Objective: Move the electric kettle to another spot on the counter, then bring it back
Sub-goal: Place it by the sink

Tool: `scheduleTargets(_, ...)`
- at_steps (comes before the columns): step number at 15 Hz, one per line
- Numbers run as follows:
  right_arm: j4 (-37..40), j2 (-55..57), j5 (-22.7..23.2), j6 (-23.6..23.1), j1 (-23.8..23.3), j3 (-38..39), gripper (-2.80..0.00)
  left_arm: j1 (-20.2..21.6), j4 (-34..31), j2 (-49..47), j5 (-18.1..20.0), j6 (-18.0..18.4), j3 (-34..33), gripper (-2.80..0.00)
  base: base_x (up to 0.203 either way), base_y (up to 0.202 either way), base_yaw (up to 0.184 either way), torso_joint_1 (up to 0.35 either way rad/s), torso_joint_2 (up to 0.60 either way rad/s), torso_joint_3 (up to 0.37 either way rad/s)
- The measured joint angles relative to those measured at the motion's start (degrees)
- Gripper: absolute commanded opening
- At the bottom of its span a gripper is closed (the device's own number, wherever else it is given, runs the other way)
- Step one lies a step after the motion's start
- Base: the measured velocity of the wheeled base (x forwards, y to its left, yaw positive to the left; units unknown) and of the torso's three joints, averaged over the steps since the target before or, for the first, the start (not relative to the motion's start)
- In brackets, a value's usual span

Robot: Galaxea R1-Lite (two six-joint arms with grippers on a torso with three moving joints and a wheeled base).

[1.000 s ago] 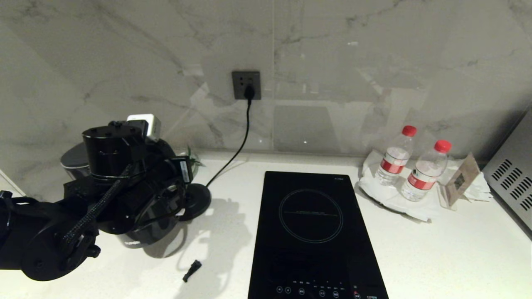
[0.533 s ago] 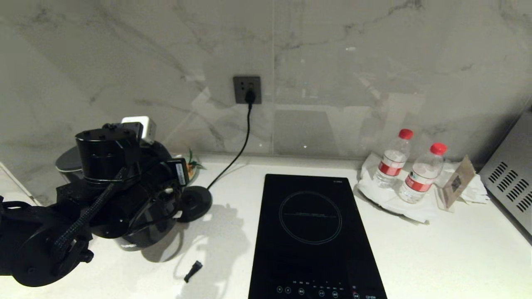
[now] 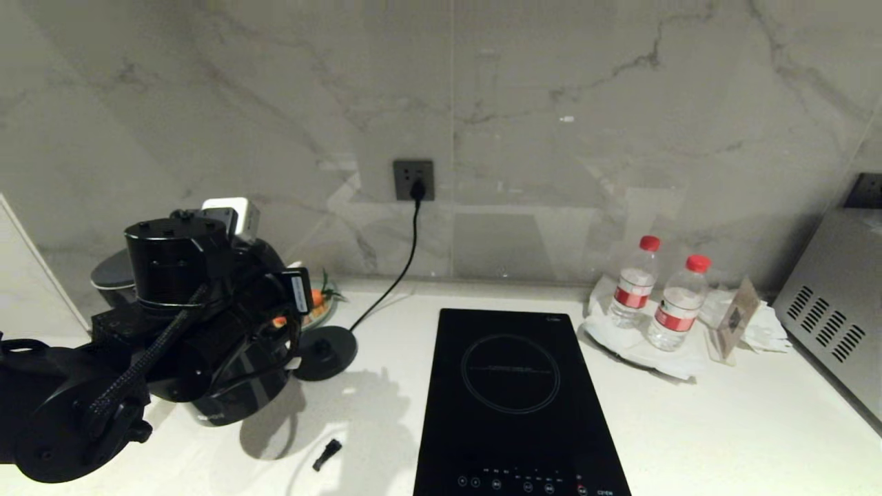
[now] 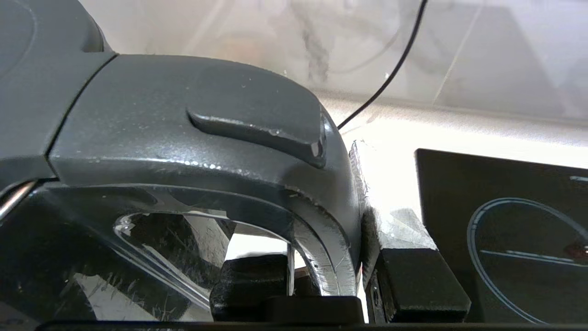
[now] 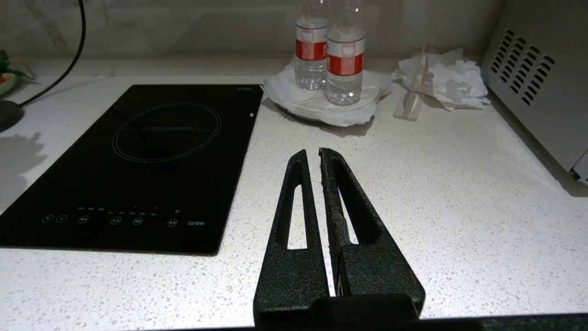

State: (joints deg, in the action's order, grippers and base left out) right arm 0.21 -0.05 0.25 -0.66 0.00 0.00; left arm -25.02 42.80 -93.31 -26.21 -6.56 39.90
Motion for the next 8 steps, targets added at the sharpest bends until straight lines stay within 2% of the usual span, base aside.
scheduleTargets(3, 0.0, 0.0, 0.0, 0.0, 0.0, 0.0, -2.8, 0.1, 0.1, 0.4, -0.1, 0.0, -0.9, -2.8, 0.0, 0.0, 0.0, -0.004, 0.0, 0.084)
scheduleTargets(8, 0.0, 0.0, 0.0, 0.0, 0.0, 0.0, -2.8, 0.5, 0.1, 2.7, -0.1, 0.0, -4.0, -2.8, 0.0, 0.0, 0.0, 0.001, 0.0, 0.005)
